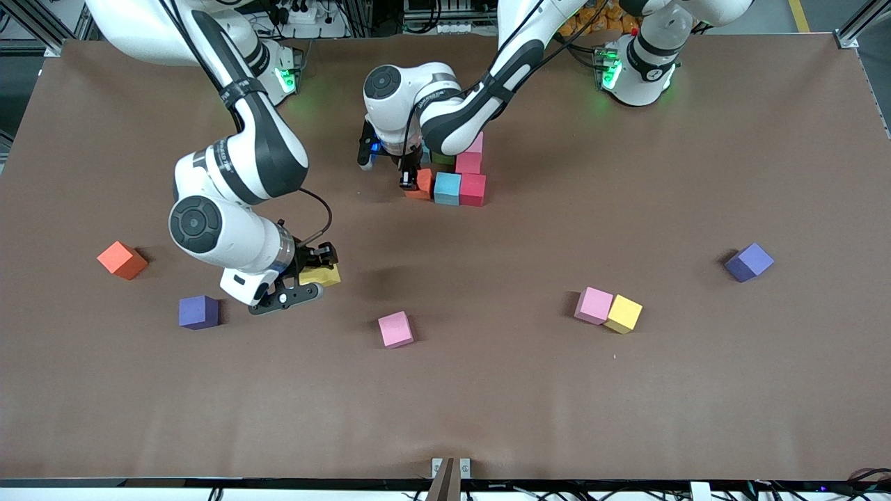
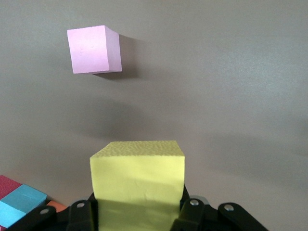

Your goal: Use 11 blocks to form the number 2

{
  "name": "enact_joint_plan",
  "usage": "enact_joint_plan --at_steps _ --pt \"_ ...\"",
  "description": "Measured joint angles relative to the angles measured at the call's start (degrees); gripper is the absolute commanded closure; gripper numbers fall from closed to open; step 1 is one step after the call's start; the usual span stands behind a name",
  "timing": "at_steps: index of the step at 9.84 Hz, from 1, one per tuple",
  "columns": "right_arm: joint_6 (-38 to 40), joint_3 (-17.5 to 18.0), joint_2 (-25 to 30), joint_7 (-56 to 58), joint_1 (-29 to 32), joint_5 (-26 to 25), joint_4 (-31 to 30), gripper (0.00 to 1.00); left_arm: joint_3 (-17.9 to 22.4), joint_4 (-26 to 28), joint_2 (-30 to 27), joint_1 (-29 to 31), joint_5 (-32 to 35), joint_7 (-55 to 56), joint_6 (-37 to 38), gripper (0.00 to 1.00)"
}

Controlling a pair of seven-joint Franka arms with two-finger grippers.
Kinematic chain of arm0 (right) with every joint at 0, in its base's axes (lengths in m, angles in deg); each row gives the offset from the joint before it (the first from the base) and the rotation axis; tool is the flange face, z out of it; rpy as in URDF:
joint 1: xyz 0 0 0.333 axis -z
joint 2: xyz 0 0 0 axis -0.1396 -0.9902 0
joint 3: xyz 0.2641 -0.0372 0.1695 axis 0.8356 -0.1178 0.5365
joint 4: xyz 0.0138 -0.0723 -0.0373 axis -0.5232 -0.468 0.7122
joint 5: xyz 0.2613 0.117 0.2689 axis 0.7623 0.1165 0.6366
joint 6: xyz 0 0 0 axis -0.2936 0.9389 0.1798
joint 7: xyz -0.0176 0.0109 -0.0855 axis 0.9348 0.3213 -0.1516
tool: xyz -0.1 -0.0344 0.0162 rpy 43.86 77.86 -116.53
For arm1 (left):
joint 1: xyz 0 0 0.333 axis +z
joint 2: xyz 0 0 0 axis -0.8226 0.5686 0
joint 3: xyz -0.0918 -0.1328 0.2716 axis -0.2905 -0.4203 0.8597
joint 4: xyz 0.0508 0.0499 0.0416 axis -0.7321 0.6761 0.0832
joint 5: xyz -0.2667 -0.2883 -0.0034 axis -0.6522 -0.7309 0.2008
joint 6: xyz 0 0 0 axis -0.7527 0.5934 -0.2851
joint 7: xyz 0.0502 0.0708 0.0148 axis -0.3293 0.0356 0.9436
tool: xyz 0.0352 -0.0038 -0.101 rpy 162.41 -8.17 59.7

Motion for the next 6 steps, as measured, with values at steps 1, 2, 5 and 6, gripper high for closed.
enact_joint_plan --at_steps 1,2,5,6 --pt "0.0 0.0 0.0 0.0 0.0 0.0 0.0 0.95 0.3 0.0 0.0 -0.1 0.3 0.0 -0.1 0.84" --pt "0.0 0.0 0.0 0.0 0.0 0.0 0.0 0.95 0.5 0.0 0.0 -0.2 1.5 0.0 -0.1 0.84" --pt "0.0 0.0 0.0 0.0 0.0 0.0 0.0 0.95 0.7 0.0 0.1 -0.3 2.7 0.0 -0.1 0.84" --pt "0.0 0.0 0.0 0.0 0.0 0.0 0.0 0.95 0.7 0.0 0.1 -0.4 2.7 0.0 -0.1 0.83"
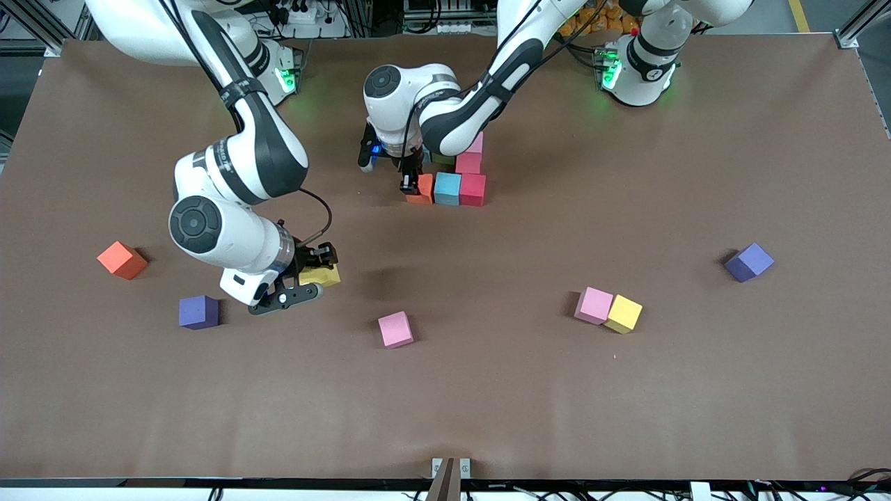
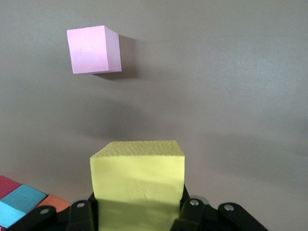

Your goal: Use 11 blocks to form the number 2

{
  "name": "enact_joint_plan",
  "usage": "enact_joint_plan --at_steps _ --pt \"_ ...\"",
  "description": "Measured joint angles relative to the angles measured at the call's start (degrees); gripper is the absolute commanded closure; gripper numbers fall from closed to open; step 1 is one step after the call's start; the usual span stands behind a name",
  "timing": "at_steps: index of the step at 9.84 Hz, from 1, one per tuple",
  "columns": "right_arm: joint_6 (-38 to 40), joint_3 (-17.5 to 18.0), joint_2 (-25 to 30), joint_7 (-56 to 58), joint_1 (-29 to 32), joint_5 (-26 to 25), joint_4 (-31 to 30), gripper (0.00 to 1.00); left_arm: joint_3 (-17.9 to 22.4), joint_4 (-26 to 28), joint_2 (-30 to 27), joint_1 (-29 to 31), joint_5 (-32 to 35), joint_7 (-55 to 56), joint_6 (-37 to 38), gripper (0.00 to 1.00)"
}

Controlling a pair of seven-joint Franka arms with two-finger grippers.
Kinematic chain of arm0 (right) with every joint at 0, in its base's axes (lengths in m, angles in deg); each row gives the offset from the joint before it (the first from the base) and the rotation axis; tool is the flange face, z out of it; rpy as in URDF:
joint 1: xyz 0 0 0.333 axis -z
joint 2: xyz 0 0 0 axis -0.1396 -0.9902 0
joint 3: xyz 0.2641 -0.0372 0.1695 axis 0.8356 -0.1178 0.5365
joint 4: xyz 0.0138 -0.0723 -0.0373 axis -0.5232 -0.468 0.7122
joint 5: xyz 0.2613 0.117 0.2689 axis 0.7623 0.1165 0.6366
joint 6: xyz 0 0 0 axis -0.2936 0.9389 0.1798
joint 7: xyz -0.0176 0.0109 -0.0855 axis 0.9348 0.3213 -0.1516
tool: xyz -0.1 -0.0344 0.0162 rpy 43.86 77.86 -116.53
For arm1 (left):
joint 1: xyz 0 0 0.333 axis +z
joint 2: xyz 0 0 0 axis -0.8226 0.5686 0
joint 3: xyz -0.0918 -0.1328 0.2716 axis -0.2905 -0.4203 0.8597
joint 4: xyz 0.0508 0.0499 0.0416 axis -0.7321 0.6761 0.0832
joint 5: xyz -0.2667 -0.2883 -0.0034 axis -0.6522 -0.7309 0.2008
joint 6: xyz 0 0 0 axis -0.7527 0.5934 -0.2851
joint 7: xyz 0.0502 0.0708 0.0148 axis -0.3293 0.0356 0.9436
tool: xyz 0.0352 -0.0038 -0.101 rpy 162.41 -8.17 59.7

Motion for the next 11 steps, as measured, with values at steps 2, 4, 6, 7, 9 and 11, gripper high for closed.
enact_joint_plan --at_steps 2,4,6,7,9,11 --pt "0.0 0.0 0.0 0.0 0.0 0.0 0.0 0.95 0.0 0.0 0.0 0.0 0.0 0.0 0.0 0.83" --pt "0.0 0.0 0.0 0.0 0.0 0.0 0.0 0.95 0.0 0.0 0.0 0.0 0.0 0.0 0.0 0.83" --pt "0.0 0.0 0.0 0.0 0.0 0.0 0.0 0.95 0.0 0.0 0.0 -0.1 0.1 0.0 0.0 0.82" --pt "0.0 0.0 0.0 0.0 0.0 0.0 0.0 0.95 0.0 0.0 0.0 -0.1 0.1 0.0 0.0 0.79" --pt "0.0 0.0 0.0 -0.1 0.0 0.0 0.0 0.95 0.0 0.0 0.0 -0.1 0.1 0.0 0.0 0.77" --pt "0.0 -0.1 0.0 -0.1 0.0 0.0 0.0 0.95 0.1 0.0 0.0 -0.1 0.1 0.0 0.0 0.58"
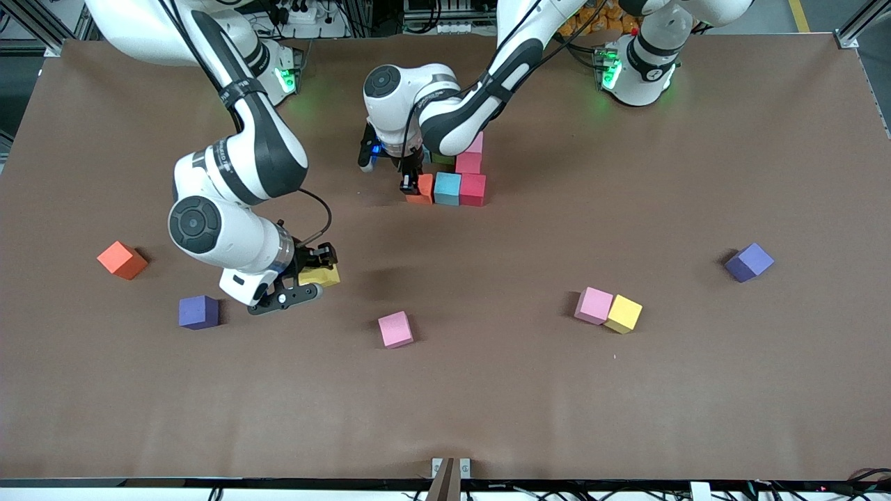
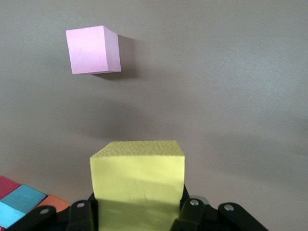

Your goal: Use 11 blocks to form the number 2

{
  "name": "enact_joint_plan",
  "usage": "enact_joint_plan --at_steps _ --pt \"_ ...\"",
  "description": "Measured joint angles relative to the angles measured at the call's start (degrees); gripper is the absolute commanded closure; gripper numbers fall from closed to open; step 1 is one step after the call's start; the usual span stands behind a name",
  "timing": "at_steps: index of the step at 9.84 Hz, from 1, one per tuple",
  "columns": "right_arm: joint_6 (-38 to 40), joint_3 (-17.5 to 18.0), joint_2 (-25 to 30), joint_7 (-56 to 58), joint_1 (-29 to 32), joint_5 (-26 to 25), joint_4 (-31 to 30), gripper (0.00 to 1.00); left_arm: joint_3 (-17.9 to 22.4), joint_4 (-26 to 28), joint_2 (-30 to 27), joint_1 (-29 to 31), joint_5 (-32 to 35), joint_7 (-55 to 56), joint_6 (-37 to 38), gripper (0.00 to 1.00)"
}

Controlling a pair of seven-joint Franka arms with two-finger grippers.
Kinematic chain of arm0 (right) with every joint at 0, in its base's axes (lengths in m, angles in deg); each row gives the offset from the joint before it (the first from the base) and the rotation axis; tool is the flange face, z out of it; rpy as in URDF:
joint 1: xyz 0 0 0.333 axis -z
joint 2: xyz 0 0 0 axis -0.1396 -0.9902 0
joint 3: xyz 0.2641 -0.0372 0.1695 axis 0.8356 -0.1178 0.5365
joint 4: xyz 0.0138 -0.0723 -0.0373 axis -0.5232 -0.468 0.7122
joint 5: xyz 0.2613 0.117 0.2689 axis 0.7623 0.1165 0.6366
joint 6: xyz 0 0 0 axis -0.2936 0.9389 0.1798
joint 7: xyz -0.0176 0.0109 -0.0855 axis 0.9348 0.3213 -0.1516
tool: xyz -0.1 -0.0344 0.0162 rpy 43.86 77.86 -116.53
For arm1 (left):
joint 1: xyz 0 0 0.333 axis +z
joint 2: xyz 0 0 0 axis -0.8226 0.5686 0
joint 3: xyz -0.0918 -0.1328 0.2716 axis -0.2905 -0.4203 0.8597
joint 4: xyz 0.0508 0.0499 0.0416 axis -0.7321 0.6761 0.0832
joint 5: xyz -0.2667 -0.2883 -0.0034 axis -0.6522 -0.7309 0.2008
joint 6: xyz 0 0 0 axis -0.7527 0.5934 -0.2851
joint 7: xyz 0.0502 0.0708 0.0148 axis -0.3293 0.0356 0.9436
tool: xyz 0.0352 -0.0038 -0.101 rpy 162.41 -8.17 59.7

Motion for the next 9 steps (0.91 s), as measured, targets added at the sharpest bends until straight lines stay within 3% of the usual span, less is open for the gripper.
enact_joint_plan --at_steps 1,9 --pt "0.0 0.0 0.0 0.0 0.0 0.0 0.0 0.95 0.0 0.0 0.0 0.0 0.0 0.0 0.0 0.01" --pt "0.0 0.1 0.0 -1.5 0.0 0.0 0.0 0.94 0.1 -1.1 0.9 -0.5 -0.5 8.0 -0.4 0.00"
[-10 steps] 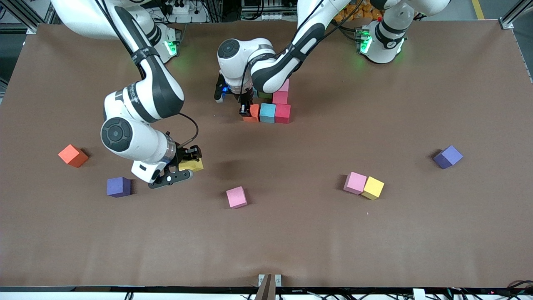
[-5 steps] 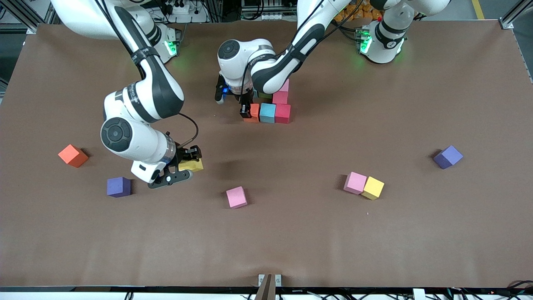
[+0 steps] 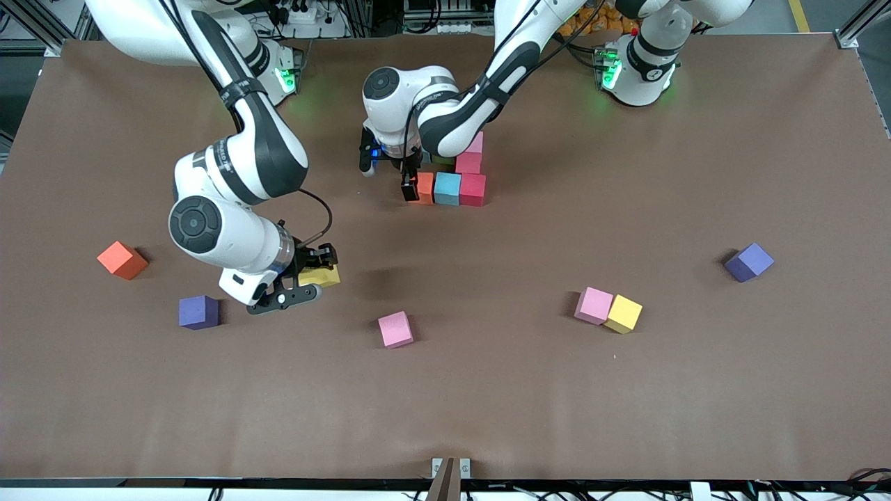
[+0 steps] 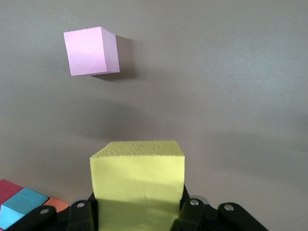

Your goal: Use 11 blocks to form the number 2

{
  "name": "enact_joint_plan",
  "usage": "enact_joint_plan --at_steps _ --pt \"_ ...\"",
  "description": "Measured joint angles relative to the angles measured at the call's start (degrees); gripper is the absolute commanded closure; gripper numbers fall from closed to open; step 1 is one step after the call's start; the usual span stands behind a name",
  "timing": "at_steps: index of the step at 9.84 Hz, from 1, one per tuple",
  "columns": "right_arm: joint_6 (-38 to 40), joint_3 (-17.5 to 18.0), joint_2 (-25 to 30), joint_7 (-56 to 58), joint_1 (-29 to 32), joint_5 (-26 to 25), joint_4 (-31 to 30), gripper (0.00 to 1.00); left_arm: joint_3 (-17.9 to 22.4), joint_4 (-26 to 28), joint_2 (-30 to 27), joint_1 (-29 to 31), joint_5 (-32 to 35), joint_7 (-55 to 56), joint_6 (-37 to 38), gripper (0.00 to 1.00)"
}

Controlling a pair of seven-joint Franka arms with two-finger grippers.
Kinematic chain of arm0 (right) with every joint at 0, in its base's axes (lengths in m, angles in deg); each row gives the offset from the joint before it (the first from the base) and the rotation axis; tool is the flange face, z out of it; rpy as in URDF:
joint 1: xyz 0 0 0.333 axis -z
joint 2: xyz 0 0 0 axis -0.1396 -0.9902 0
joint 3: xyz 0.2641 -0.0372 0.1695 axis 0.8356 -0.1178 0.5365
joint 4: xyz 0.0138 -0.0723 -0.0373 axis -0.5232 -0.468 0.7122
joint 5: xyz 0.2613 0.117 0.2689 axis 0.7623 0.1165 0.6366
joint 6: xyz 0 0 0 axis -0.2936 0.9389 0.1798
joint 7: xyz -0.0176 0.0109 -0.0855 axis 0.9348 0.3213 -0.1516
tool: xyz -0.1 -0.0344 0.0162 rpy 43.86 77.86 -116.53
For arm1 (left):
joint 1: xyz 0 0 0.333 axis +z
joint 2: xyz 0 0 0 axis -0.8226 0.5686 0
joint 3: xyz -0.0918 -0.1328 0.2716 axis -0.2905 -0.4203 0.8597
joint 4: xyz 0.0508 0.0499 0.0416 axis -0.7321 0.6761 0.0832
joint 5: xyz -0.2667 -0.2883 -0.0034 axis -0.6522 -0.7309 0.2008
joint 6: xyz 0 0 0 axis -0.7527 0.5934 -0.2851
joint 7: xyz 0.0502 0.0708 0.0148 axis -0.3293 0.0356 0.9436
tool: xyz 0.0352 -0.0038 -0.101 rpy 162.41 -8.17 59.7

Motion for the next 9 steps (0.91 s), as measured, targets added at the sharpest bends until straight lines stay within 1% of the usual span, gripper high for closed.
enact_joint_plan --at_steps 3,5,6,7,9 --pt "0.0 0.0 0.0 -0.2 0.0 0.0 0.0 0.93 -0.1 -0.7 -0.7 0.0 -2.1 0.7 0.0 0.00" --pt "0.0 0.0 0.0 -0.4 0.0 0.0 -0.1 0.93 -0.1 -1.0 -3.2 -0.1 -3.9 3.1 1.7 0.00" --pt "0.0 0.0 0.0 -0.4 0.0 0.0 -0.1 0.93 0.0 -1.3 -5.3 0.0 -4.0 3.7 4.1 0.00" --pt "0.0 0.0 0.0 -0.5 0.0 0.0 -0.3 0.93 0.7 -1.4 -7.7 0.2 -4.6 4.6 7.0 0.00" --pt "-0.9 0.1 0.0 -2.6 -0.4 0.0 -1.1 0.93 4.9 -1.5 -12.2 1.5 -6.0 8.5 12.9 0.00"
